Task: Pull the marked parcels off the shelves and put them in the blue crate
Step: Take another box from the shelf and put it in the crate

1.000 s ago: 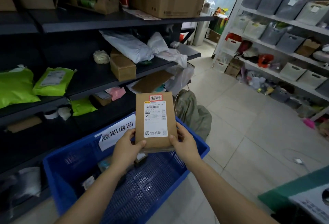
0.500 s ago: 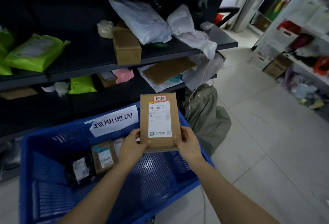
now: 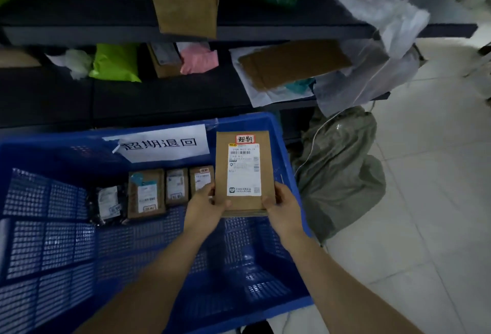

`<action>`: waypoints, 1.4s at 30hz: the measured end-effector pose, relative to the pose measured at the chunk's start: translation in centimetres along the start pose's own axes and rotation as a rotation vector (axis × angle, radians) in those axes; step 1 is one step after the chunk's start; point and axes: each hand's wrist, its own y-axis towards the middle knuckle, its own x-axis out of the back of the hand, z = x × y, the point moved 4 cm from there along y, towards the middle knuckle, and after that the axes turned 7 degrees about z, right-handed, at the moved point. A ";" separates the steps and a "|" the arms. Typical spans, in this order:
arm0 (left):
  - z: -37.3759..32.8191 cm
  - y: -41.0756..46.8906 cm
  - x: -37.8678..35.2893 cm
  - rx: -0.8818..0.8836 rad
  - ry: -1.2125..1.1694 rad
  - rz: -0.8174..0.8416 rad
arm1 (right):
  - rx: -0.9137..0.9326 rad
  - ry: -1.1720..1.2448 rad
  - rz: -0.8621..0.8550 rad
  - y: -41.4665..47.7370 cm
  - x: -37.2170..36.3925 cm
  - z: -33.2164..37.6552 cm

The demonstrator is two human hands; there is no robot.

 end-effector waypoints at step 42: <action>31.9 32.3 -17.5 0.133 0.679 0.118 | -0.093 -0.285 0.118 37.6 -16.0 -33.5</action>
